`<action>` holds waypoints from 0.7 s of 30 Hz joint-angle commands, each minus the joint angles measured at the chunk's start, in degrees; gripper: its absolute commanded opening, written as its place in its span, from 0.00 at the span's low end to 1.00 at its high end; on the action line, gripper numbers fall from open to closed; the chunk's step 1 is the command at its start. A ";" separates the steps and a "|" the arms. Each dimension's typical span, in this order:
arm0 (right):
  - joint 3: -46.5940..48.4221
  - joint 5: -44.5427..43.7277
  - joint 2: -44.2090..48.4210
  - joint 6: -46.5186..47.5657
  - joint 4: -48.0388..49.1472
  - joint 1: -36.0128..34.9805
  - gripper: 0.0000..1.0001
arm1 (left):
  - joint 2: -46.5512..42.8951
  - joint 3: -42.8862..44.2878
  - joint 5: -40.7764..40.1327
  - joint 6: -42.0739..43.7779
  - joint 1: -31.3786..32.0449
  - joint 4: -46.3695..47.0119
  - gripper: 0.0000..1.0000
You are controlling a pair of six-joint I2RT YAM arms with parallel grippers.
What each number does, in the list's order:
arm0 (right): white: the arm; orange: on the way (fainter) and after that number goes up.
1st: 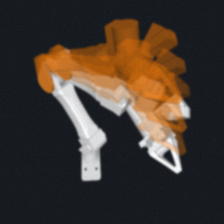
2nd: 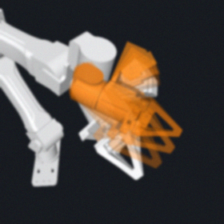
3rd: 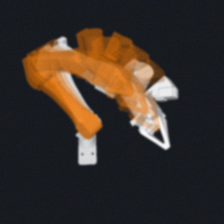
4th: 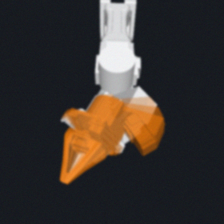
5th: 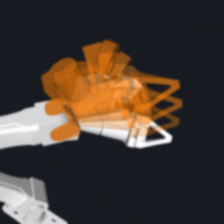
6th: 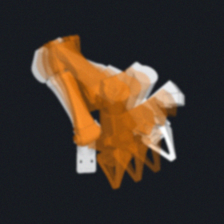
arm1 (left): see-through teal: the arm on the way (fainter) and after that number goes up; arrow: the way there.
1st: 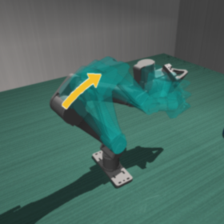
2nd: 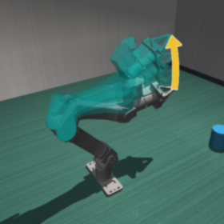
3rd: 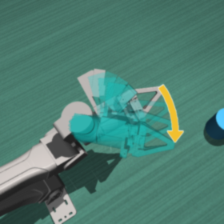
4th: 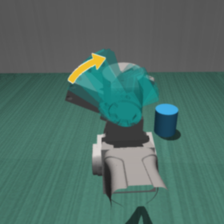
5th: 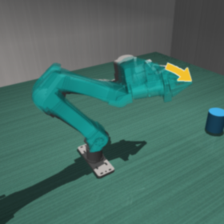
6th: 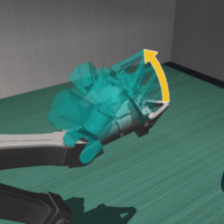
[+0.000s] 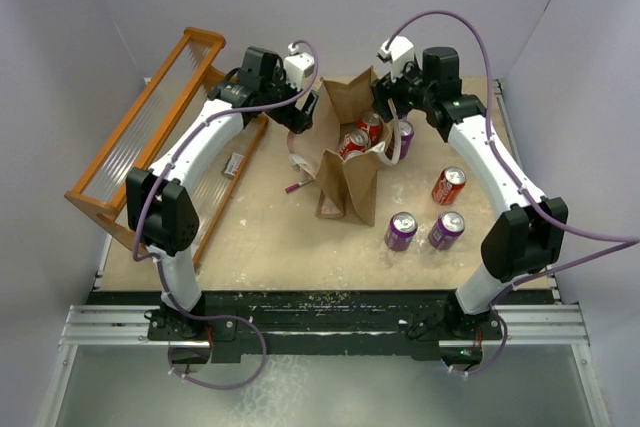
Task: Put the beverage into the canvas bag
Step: Adjust the drink in the canvas bag.
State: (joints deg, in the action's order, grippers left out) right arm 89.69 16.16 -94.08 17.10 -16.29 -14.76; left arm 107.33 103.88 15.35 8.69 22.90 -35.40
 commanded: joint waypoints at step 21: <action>-1.84 7.17 1.27 4.06 -5.83 -8.88 0.68 | -2.30 7.94 16.09 -16.23 -2.75 -4.84 0.00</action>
State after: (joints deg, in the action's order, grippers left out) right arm 88.05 20.10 -92.20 21.21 -19.86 -23.62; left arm 108.01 106.98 29.15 -3.99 20.75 -41.08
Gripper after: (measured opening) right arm 0.683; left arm 0.006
